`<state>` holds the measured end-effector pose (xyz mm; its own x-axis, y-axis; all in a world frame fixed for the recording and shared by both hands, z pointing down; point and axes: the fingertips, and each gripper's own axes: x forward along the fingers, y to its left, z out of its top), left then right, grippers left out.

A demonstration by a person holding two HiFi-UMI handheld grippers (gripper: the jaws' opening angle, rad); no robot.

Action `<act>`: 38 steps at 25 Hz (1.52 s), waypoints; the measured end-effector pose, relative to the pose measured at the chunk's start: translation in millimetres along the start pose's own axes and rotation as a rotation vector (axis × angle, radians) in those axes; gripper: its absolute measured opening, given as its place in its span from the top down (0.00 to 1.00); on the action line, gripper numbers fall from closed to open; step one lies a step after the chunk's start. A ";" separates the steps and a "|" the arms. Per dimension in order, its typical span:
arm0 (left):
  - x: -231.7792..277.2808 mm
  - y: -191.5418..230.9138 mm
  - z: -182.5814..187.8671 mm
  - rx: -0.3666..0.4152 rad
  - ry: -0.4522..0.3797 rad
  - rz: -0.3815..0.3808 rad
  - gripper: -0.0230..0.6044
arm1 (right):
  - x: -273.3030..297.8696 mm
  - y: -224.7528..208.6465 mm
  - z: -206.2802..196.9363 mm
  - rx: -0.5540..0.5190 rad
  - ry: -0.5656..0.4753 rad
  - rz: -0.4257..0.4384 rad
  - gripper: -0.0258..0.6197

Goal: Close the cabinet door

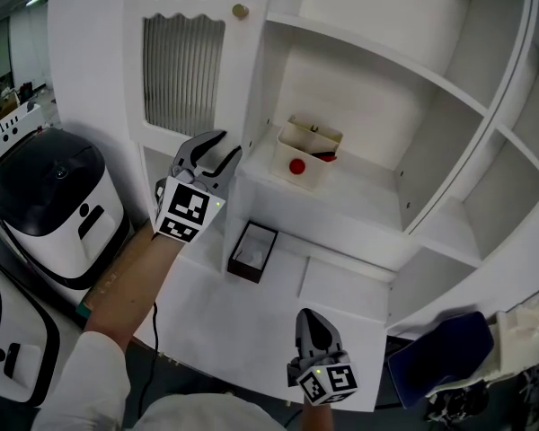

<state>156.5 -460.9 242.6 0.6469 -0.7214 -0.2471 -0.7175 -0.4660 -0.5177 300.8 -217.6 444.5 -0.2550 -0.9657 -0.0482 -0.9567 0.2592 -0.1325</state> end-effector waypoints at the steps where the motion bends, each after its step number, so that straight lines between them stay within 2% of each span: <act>1: 0.3 0.2 0.0 -0.005 -0.003 -0.004 0.74 | -1.2 0.3 -0.2 0.002 -0.001 -0.005 0.96; 3: -1.7 3.2 1.0 -0.026 -0.018 -0.010 0.78 | -2.4 2.1 0.3 0.005 -0.006 -0.010 0.96; 6: -14.5 14.3 1.6 -0.069 -0.043 0.004 0.90 | -0.3 7.5 1.0 0.008 -0.009 -0.003 0.96; 10: -49.6 29.6 -12.3 -0.106 -0.039 0.025 0.95 | 6.3 25.2 -1.8 0.004 0.005 0.021 0.96; 17: -134.2 47.6 -36.4 -0.149 -0.011 0.020 0.95 | 41.6 88.7 1.1 -0.023 0.015 0.125 0.96; 23: -217.8 70.6 -44.9 -0.195 -0.001 0.052 0.95 | 67.1 136.5 5.7 -0.045 0.016 0.199 0.96; 27: -268.3 87.5 -35.0 -0.208 -0.020 0.088 0.96 | 76.2 151.1 4.8 -0.048 0.028 0.201 0.96; 32: -328.1 106.0 -33.5 -0.221 -0.004 0.137 0.95 | 83.7 165.9 10.3 -0.059 0.016 0.208 0.96; 38: -386.8 116.8 -34.2 -0.235 0.013 0.209 0.95 | 83.6 162.3 15.8 -0.074 0.012 0.183 0.96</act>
<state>-186.3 -253.8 305.8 0.4769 -0.8199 -0.3168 -0.8756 -0.4114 -0.2532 126.5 -256.1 403.4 -0.4268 -0.9028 -0.0531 -0.9018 0.4293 -0.0497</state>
